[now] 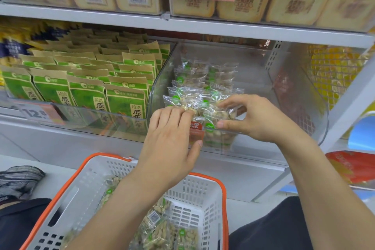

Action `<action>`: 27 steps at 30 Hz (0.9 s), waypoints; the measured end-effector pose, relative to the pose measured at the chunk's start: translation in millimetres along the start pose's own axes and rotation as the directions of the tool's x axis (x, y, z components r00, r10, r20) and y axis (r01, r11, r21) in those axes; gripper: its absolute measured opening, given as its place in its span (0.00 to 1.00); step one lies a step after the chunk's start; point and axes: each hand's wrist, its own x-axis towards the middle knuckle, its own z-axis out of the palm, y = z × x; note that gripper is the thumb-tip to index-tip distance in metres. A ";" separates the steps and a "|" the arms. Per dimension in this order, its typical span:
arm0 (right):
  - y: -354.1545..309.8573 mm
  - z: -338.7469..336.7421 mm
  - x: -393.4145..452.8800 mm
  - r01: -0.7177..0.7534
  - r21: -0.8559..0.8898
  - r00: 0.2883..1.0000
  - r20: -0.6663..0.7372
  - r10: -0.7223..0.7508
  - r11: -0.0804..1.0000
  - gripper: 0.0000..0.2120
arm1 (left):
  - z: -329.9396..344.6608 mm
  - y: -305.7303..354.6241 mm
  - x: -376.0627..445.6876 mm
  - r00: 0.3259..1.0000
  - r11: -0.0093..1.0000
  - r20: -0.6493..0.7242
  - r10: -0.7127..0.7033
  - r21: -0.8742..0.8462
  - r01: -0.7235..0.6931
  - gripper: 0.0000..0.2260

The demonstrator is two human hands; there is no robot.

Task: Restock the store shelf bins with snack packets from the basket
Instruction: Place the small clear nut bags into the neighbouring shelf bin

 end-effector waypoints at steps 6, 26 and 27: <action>-2.5 -2.3 -3.8 -0.164 0.062 0.986 0.040 0.162 0.984 0.48 | 0.2 0.5 -0.7 1.000 1.000 -0.007 0.000 -0.001 0.000 0.24; -10.6 -4.0 4.0 -0.104 0.045 0.992 0.083 0.100 0.994 0.53 | 4.0 -4.8 1.4 0.999 1.000 -0.038 -0.021 0.006 0.022 0.19; -12.4 -8.3 0.0 -0.132 0.014 0.989 0.062 0.131 0.991 0.52 | 3.9 -5.2 1.1 0.999 1.000 -0.042 -0.019 -0.004 0.019 0.19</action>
